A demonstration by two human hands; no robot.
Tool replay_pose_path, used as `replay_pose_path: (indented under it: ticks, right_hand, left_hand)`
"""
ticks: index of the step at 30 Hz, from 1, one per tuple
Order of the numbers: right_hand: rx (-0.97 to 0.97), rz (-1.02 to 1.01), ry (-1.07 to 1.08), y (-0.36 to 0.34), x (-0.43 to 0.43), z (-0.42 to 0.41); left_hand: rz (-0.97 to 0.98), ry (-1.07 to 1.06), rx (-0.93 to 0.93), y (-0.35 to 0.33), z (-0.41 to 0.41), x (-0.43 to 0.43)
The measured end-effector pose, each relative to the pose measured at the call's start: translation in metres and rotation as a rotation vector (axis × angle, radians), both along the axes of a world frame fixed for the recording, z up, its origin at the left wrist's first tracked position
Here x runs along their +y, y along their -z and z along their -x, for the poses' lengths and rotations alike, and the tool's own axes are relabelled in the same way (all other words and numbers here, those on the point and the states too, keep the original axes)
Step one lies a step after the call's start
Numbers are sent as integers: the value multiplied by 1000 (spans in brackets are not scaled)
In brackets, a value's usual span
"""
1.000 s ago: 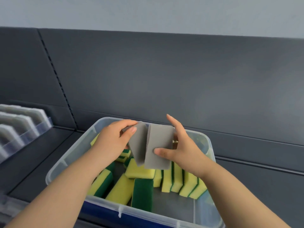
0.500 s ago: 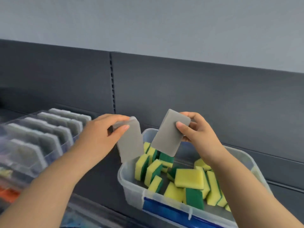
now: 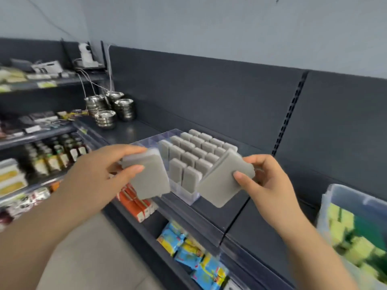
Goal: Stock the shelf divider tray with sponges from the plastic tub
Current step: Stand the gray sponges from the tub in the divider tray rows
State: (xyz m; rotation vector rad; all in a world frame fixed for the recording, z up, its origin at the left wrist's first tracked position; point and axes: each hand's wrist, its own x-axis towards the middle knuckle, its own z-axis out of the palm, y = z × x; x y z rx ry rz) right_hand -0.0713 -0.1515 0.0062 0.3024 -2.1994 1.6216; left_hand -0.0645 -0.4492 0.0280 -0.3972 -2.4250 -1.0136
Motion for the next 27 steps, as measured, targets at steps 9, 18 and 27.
replay_pose_path:
  ticks: [9, 18, 27]
  right_hand:
    - [14, 67, 18, 30, -69, 56]
    - [-8, 32, 38, 29, -80, 154]
    - [-92, -12, 125, 26, -116, 209]
  left_hand:
    - [55, -54, -6, 38, 52, -54]
    - [97, -28, 5, 43, 167, -74]
    - [-61, 47, -35, 65, 239, -96]
